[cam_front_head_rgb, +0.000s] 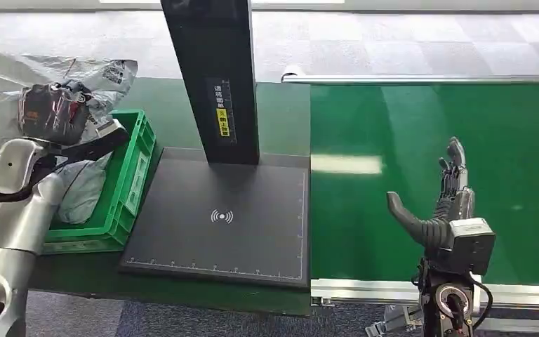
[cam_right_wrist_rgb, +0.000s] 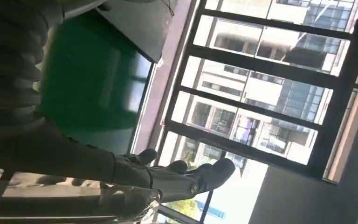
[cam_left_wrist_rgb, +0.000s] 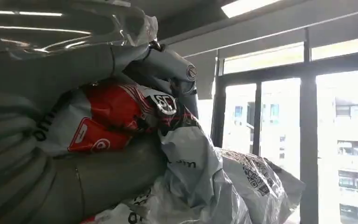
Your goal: Moved the parcel from conveyor to table for the left to box.
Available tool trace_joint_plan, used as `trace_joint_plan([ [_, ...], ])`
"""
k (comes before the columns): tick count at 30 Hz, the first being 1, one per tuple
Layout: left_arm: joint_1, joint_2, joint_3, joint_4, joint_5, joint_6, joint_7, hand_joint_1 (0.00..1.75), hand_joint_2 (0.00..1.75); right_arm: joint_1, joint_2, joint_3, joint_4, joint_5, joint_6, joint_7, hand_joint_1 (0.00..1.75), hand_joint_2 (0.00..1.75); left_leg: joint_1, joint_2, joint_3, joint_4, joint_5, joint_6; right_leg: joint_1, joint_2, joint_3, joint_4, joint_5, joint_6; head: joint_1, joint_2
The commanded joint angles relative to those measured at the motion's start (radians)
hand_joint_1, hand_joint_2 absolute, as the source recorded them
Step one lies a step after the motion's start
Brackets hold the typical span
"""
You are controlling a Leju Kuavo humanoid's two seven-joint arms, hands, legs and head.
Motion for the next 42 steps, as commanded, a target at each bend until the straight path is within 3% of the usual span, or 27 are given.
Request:
trace_joint_plan([
  [1, -0.177, 0.013, -0.118, 0.267, -0.302, 0.062, 0.262, 0.87, 1.75, -0.032, -0.01, 0.025, 0.072, -0.007, -0.002, 0.008, 0.0, 1.75, 0.002, -0.003, -0.002, 0.001, 0.001, 0.0, 0.002, -0.002, -0.001, -0.001, 0.001, 0.0, 0.0, 0.0],
  [5, -0.177, 0.051, -0.185, 0.319, -0.344, 0.1, 0.374, 1.01, 1.75, -0.012, -0.003, 0.027, 0.061, -0.005, -0.005, 0.011, 0.0, 1.75, 0.001, -0.001, -0.001, -0.001, 0.001, 0.0, 0.001, 0.001, 0.0, -0.001, 0.002, 0.0, 0.0, 0.0],
  [6, -0.178, 0.052, -0.182, 0.329, -0.344, 0.105, 0.381, 1.33, 1.75, -0.007, -0.003, 0.026, 0.058, -0.004, -0.006, 0.011, 0.0, 1.75, 0.001, 0.0, 0.0, 0.0, 0.0, 0.0, 0.001, 0.0, 0.001, -0.001, 0.001, 0.0, 0.0, 0.0],
  [12, -0.192, 0.056, -0.187, 0.34, -0.344, 0.102, 0.387, 1.4, 1.75, -0.005, -0.005, 0.024, 0.054, -0.004, -0.007, 0.011, 0.0, 1.75, 0.002, -0.002, -0.002, 0.0, 0.001, 0.0, 0.002, 0.0, 0.0, -0.001, 0.001, 0.0, 0.0, 0.0],
  [13, -0.192, 0.056, -0.187, 0.34, -0.344, 0.102, 0.387, 1.61, 1.75, -0.005, -0.005, 0.024, 0.054, -0.004, -0.007, 0.011, 0.0, 1.75, 0.002, -0.001, -0.002, 0.001, 0.0, 0.0, 0.002, 0.0, -0.001, 0.0, 0.001, 0.0, 0.0, 0.0],
  [14, -0.196, 0.04, -0.147, 0.359, -0.326, 0.088, 0.382, 1.54, 1.75, -0.003, -0.005, 0.023, 0.048, -0.002, -0.01, 0.013, 0.0, 1.75, 0.002, -0.002, -0.003, 0.001, 0.001, 0.0, 0.002, 0.0, -0.001, -0.001, 0.001, 0.0, 0.0, 0.0],
  [15, -0.192, 0.033, -0.129, 0.356, -0.321, 0.11, 0.368, 0.05, 1.75, 0.0, -0.008, 0.023, 0.043, -0.002, -0.012, 0.015, 0.0, 1.75, 0.002, -0.001, -0.002, 0.001, 0.001, 0.0, 0.002, 0.0, -0.001, 0.0, 0.001, 0.0, 0.0, 0.0],
  [28, -0.18, 0.006, -0.1, 0.358, -0.335, 0.094, 0.377, 0.0, 1.75, 0.012, -0.013, 0.022, 0.033, -0.002, -0.015, 0.017, 0.0, 1.75, 0.001, -0.002, -0.002, 0.001, 0.0, 0.0, 0.001, -0.001, 0.0, 0.0, 0.0, 0.0, 0.0, 0.0],
  [33, -0.153, -0.009, -0.1, 0.344, -0.344, 0.053, 0.442, 0.0, 1.75, 0.022, -0.004, 0.02, 0.027, 0.004, -0.027, 0.022, 0.0, 1.75, 0.001, -0.002, -0.001, 0.0, 0.0, 0.0, 0.001, -0.001, 0.0, 0.0, 0.0, 0.0, 0.0, 0.0],
  [34, -0.153, -0.038, -0.053, 0.335, -0.293, 0.065, 0.401, 0.0, 1.75, 0.019, -0.005, 0.016, 0.026, 0.006, -0.033, 0.027, 0.0, 1.75, 0.001, -0.002, -0.001, 0.0, 0.001, 0.0, 0.001, -0.001, 0.0, -0.001, 0.001, 0.0, 0.0, 0.0],
  [35, -0.15, -0.138, 0.119, 0.287, 0.067, -0.046, 0.138, 0.0, 1.75, 0.034, -0.014, 0.004, 0.009, 0.007, -0.051, 0.037, 0.0, 1.75, 0.0, -0.003, -0.001, 0.0, 0.001, 0.0, 0.0, -0.002, 0.0, -0.001, 0.0, 0.0, 0.0, 0.0],
  [38, -0.115, -0.151, 0.106, 0.206, 0.13, -0.054, 0.132, 0.0, 1.75, 0.052, -0.017, -0.01, -0.013, -0.001, -0.048, 0.039, 0.0, 1.75, 0.0, -0.005, -0.002, 0.0, 0.001, 0.0, 0.0, -0.004, 0.0, -0.001, 0.0, 0.0, 0.0, 0.0],
  [40, 0.019, -0.198, 0.176, -0.023, 0.571, -0.078, -0.158, 0.0, 1.75, 0.063, -0.021, -0.01, -0.018, -0.014, -0.041, 0.036, 0.0, 1.75, 0.001, -0.005, -0.003, 0.001, 0.001, 0.001, 0.001, -0.004, 0.0, -0.001, 0.0, 0.0, 0.0, 0.0],
  [42, 0.212, -0.208, 0.149, -0.283, 0.991, -0.295, -0.282, 0.0, 1.75, 0.056, -0.03, -0.001, 0.005, -0.036, -0.035, 0.03, 0.0, 1.75, -0.001, 0.001, 0.001, -0.003, 0.0, 0.001, -0.001, 0.002, 0.002, -0.003, 0.001, 0.001, 0.0, 0.0],
])
